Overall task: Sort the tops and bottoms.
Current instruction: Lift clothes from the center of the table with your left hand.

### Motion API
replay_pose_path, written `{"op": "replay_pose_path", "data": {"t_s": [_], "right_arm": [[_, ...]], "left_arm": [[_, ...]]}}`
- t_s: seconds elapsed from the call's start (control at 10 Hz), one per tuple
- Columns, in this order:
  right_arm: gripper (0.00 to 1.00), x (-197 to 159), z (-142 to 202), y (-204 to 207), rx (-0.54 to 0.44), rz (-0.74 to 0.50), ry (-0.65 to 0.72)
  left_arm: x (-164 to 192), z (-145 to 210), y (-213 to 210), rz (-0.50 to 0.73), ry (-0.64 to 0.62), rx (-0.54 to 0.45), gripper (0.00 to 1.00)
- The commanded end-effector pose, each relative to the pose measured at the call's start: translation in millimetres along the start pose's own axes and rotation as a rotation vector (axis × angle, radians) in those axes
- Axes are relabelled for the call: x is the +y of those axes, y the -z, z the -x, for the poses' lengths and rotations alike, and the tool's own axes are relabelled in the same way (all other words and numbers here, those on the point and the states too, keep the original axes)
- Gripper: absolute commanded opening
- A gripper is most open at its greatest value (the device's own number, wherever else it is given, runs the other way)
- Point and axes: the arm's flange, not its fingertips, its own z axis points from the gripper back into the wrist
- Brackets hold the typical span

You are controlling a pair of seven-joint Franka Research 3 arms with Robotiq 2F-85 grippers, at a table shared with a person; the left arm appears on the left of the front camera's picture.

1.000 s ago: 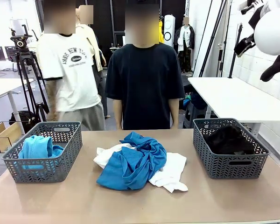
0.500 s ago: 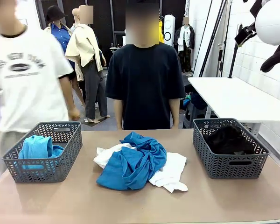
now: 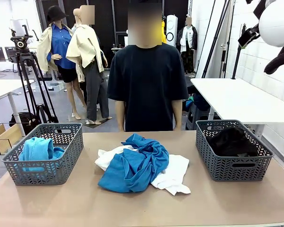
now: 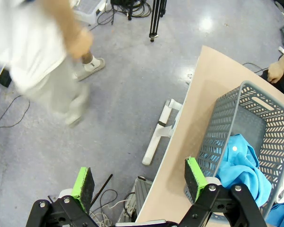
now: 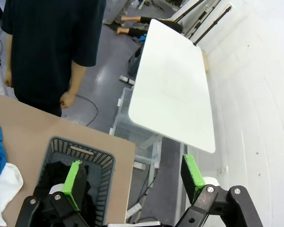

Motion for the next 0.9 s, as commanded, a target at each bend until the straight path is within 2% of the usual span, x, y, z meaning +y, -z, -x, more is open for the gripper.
{"op": "replay_pose_path", "data": {"t_s": [0.0, 0.2, 0.3, 0.4, 0.6, 0.8], "right_arm": [[1.0, -21.2, 8.2, 3.7, 0.027, 0.035, 0.014], [1.0, -70.0, 40.3, 6.4, 0.131, 0.137, 0.096], [1.0, -93.8, 62.6, 5.8, 0.178, 0.157, 0.155], [1.0, -118.0, 89.7, 4.6, 0.242, 0.216, 0.225], [1.0, -146.4, 132.1, 3.5, 0.3, 0.257, 0.306], [1.0, -153.8, 159.4, 8.7, 0.369, 0.289, 0.346]], "left_arm": [[0.7, 0.3, -0.4, -0.001, 0.013, 0.004, 1.0], [0.1, 0.0, 0.0, 0.0, 0.0, 0.0, 1.0], [-20.9, 1.6, -13.4, 0.057, 0.066, -0.031, 1.0], [-47.0, 3.7, -30.9, 0.195, 0.153, -0.059, 1.0], [-95.4, 9.4, -60.1, 0.392, 0.28, -0.098, 1.0], [-149.9, 26.8, -85.5, 0.499, 0.389, -0.124, 1.0]]}}
